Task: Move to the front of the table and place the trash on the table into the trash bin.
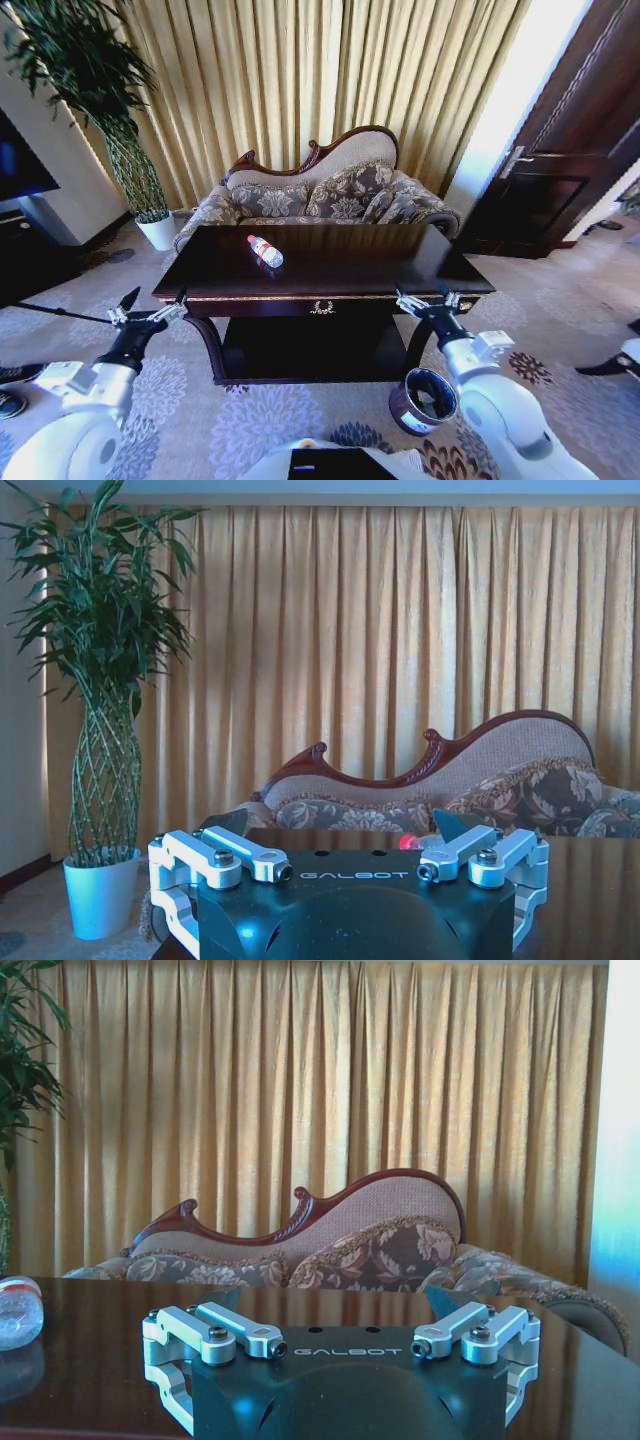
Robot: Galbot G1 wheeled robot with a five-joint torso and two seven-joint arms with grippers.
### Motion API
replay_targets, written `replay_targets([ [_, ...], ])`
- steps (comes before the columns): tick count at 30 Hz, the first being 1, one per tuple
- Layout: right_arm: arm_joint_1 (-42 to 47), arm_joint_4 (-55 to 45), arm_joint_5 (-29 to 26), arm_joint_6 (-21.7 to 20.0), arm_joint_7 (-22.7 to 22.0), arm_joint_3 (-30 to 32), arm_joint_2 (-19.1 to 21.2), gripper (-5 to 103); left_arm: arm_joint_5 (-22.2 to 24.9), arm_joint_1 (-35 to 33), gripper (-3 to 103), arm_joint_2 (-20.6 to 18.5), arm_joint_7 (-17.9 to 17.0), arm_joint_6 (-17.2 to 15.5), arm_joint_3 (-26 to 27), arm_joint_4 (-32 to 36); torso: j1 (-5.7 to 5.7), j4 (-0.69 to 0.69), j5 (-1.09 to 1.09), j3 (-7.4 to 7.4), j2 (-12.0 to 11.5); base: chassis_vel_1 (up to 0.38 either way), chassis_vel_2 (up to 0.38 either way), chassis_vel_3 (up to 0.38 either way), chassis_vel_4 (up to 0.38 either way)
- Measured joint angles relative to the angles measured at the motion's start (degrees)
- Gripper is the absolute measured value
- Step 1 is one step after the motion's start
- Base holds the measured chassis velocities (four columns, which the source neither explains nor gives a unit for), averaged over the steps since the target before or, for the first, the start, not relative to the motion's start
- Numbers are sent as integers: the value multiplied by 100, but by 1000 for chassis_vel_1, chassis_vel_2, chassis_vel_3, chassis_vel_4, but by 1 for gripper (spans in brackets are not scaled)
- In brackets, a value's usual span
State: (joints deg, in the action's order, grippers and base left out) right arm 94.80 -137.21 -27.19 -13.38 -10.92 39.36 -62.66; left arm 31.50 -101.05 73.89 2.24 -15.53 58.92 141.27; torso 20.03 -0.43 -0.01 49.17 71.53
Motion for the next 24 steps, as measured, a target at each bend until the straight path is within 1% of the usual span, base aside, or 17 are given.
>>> replay_targets([
  [5,-3,-10,35,-55,-25,-4,-46,100,27,-11,100,-26,7,1,44,0,0,0,1,0,0,0,0,0,0],
  [7,-20,-10,40,-168,-21,-34,-80,100,54,-13,100,-40,8,2,55,14,0,0,0,0,0,0,0,0,0],
  [11,-44,-22,31,-264,33,-35,-86,100,62,-8,100,-62,7,2,76,30,0,0,0,0,0,0,0,0,0],
  [21,-54,-26,61,-279,114,-77,-90,100,133,-16,100,-83,5,1,188,56,-1,1,0,0,1,0,0,0,0],
  [24,-58,-26,90,-281,118,-103,-100,100,135,-33,100,-82,5,1,201,58,-2,0,0,0,1,-92,79,74,-104],
])
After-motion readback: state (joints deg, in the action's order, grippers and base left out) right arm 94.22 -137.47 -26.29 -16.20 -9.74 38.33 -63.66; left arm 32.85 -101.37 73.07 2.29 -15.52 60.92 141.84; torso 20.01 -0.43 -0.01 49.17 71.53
